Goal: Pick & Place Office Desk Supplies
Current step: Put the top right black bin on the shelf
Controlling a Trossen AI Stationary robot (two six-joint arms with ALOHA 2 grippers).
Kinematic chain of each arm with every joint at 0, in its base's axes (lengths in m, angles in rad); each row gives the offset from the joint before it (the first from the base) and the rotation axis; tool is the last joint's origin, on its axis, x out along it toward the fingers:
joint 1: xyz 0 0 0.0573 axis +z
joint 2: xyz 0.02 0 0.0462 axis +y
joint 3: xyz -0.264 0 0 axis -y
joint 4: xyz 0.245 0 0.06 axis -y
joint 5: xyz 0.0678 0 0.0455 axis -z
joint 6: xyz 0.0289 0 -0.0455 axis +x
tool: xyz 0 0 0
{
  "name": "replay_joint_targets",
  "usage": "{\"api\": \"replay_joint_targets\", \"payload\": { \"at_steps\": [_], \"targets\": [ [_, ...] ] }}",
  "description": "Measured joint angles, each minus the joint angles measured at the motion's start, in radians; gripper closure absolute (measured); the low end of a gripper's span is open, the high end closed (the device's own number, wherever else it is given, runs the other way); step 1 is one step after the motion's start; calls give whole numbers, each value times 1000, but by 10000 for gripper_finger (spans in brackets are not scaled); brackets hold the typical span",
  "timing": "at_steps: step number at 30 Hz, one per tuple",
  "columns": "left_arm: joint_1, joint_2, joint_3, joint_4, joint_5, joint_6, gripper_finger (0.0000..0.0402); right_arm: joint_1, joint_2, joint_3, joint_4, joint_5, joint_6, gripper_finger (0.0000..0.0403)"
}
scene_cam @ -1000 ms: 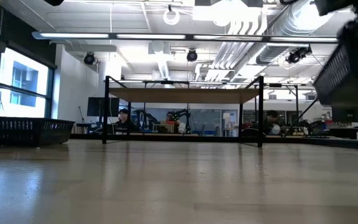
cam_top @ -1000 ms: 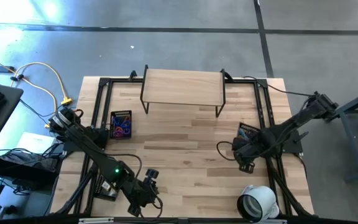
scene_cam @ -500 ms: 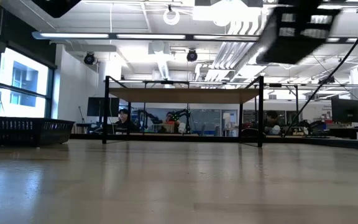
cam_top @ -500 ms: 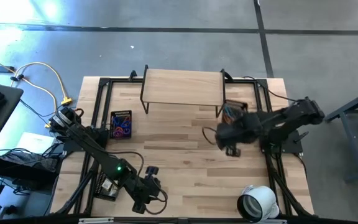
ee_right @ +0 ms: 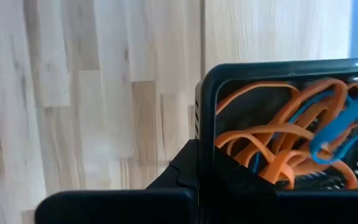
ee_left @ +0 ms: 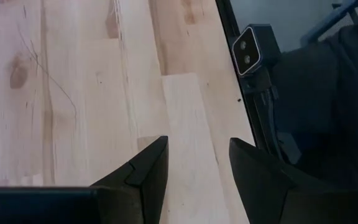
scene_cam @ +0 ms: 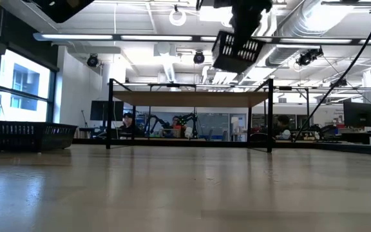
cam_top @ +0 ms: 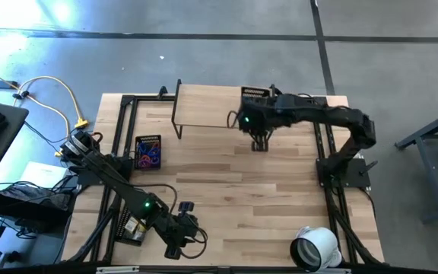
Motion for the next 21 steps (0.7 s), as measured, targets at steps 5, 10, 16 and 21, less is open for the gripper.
{"api": "replay_joint_targets", "payload": {
  "at_steps": [5,10,16,21],
  "targets": [
    [-9,0,0,0,0,-74,237,-102,73,0,2,-39,-51,401],
    [-18,0,0,0,-1,-121,237,-155,128,0,-1,-70,-80,401],
    [-20,0,0,0,-7,-192,237,-177,140,0,-48,-77,-70,401],
    [-20,0,0,0,-8,-205,237,-176,140,0,-97,-126,-29,401]
  ]
}}
